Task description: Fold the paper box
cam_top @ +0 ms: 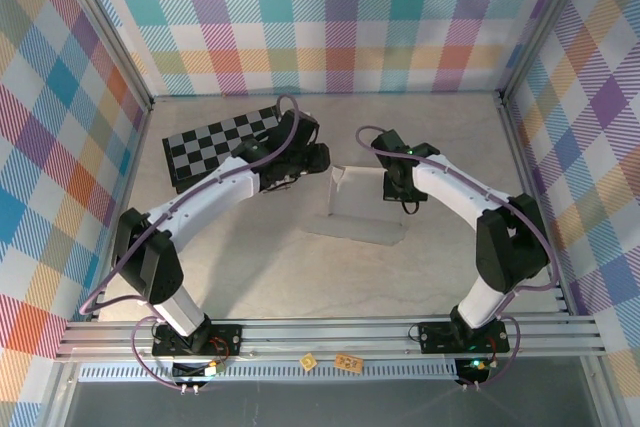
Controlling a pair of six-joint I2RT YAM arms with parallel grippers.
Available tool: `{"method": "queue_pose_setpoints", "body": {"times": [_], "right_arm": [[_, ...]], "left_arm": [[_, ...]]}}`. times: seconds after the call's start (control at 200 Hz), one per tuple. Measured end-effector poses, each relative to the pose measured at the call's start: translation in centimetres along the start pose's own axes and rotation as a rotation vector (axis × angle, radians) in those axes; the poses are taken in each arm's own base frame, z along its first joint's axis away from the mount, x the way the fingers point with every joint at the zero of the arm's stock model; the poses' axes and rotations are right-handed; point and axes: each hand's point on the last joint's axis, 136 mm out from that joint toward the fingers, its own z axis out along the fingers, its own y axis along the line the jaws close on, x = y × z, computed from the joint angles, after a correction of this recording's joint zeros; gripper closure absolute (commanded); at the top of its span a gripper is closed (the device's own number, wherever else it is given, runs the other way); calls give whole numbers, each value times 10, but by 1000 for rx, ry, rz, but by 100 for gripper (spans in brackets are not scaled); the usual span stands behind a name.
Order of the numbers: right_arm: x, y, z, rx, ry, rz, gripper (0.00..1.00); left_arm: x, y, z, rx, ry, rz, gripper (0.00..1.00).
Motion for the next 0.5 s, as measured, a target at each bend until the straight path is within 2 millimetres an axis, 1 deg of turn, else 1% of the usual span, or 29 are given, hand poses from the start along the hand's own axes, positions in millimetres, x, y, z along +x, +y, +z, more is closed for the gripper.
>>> {"method": "queue_pose_setpoints", "body": {"times": [0.105,0.175,0.21,0.28,0.365,0.445,0.5], "right_arm": [[3,-1,6,-2,23,13,100],[3,0,9,-6,28,18,100],[3,1,10,-10,31,18,100],[4,3,11,-17,34,18,100],[4,6,12,-32,38,17,100],[3,6,13,-43,44,21,100],[4,7,14,-53,50,23,100]], "left_arm": [[4,4,-3,-10,27,4,60],[9,3,2,4,65,14,61],[12,3,7,11,90,20,61],[16,3,27,30,145,37,62],[24,7,59,41,211,63,62],[39,14,89,55,279,84,62],[50,18,105,58,321,98,61]]}}
